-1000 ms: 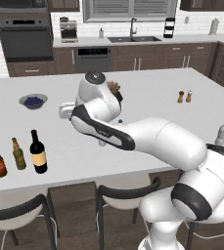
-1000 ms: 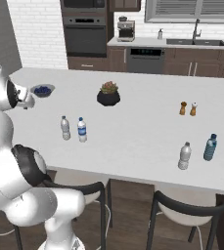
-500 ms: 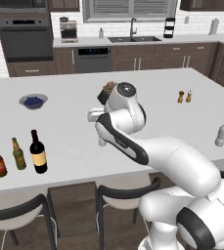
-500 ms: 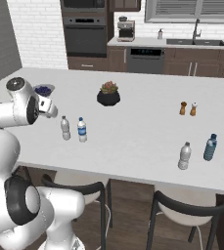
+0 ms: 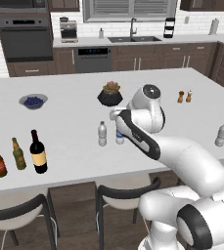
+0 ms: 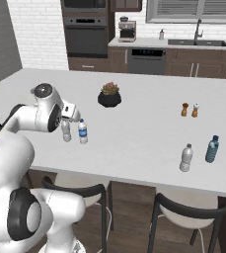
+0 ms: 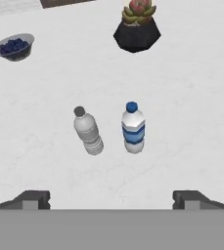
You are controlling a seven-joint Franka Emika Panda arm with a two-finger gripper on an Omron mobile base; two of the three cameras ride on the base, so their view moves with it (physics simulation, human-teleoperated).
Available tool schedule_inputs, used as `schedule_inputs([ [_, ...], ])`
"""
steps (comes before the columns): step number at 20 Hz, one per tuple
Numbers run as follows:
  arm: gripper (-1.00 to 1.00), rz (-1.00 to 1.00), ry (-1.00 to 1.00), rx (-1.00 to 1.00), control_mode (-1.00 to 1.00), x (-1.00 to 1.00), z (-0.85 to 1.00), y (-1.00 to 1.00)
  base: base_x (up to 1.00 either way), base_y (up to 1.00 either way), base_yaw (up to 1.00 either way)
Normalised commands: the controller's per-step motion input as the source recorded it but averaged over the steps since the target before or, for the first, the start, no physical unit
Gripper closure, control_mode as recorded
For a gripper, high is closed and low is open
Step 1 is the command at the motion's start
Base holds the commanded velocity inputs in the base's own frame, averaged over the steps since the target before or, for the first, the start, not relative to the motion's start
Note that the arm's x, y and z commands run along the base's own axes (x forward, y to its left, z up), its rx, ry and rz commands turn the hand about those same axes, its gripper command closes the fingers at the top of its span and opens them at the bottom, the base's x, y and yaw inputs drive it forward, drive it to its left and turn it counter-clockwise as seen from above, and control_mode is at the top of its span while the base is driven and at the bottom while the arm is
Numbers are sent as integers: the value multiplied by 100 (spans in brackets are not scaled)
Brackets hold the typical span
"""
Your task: Move the plastic bottles in the middle to the plastics group, and the glass bottles in the middle to the glass group.
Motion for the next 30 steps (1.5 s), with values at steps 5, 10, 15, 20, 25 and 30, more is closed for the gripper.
schedule_inputs([
  [5,-100,0,0,0,-100,32,-23,-42,0,0,0],
  [10,-100,1,0,-2,-100,28,-33,-23,0,0,0],
  [15,-100,1,0,-3,-100,31,-36,-12,0,0,0],
  [20,-100,0,0,-2,-100,19,-19,-9,0,0,0],
  [25,-100,0,0,0,-100,3,1,0,0,0,0],
  [30,-100,2,0,0,-100,0,3,1,0,0,0],
])
